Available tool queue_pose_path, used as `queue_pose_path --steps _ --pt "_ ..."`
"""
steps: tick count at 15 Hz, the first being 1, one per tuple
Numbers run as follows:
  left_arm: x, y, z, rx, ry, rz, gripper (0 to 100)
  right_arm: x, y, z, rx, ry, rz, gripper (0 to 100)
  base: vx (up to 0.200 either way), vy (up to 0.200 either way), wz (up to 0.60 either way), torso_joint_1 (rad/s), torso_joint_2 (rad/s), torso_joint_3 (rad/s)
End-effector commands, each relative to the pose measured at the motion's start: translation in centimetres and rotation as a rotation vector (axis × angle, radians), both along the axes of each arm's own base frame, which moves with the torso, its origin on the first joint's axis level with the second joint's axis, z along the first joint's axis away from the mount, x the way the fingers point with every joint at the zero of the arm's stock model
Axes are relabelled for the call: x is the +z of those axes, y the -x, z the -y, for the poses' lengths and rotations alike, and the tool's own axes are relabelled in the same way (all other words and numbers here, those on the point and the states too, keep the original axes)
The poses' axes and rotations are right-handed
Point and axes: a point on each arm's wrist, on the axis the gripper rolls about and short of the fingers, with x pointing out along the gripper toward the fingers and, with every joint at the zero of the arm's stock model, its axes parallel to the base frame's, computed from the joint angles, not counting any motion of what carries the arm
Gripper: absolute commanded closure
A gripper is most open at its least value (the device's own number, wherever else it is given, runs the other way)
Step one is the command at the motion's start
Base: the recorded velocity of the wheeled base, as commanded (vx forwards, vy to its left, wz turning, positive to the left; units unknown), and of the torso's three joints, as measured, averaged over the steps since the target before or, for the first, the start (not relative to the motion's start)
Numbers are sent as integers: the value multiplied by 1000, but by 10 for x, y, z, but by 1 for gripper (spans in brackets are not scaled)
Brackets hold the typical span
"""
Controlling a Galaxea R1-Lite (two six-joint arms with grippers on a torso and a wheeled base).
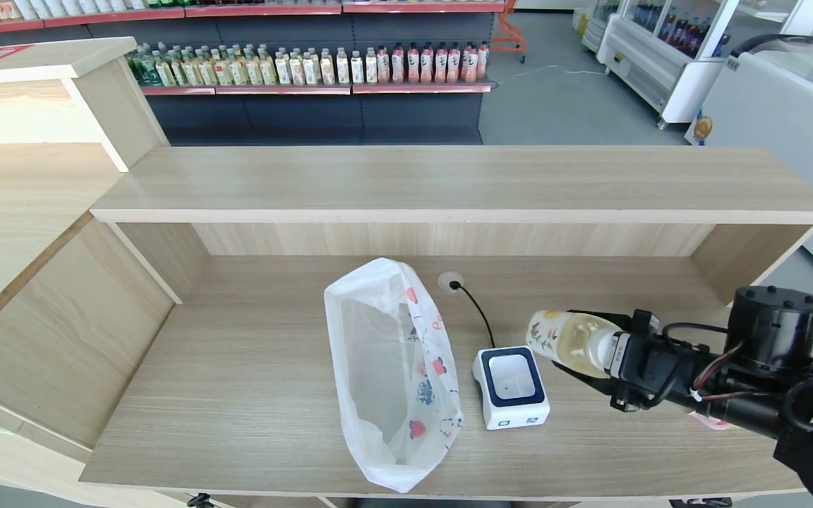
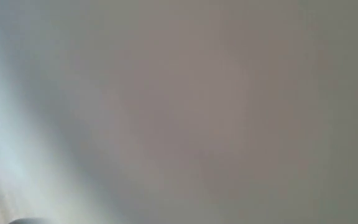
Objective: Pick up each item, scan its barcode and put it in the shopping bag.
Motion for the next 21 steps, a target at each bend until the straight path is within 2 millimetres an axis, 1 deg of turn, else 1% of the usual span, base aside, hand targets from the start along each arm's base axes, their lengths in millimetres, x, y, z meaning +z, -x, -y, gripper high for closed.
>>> queue_pose_path --steps 1,2,3,8,14,15,21 --pt "0 0 0 1 0 0 0 -29 -21 -5 74 14 -16 100 0 0 0 0 0 0" --pt "0 0 0 1 0 0 0 -29 -21 -5 76 15 -15 100 0 0 0 0 0 0" --pt "0 0 0 1 0 0 0 -34 -25 -4 92 35 -13 100 0 0 0 0 0 0" --pt "0 0 0 1 0 0 0 -45 -33 -6 198 32 -12 100 0 0 0 0 0 0" --pt "0 0 0 1 0 0 0 -52 -43 -4 248 42 2 100 0 0 0 0 0 0" --pt "0 0 0 1 0 0 0 -51 -46 -5 247 50 20 100 0 0 0 0 0 0" --pt "0 0 0 1 0 0 0 -60 -53 -5 255 72 32 100 0 0 0 0 0 0"
